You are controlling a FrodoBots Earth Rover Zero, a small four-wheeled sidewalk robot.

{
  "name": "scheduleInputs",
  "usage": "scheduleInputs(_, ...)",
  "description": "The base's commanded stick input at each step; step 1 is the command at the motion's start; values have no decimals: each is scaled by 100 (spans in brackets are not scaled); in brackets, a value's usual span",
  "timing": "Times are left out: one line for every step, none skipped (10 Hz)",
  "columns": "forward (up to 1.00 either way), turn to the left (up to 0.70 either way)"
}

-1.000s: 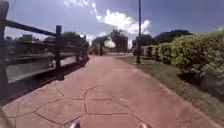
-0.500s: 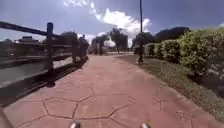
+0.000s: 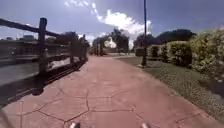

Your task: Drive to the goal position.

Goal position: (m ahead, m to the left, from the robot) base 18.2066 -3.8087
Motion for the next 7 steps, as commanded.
scheduleInputs(85,0)
scheduleInputs(85,0)
scheduleInputs(85,0)
scheduleInputs(85,0)
scheduleInputs(85,0)
scheduleInputs(85,0)
scheduleInputs(85,0)
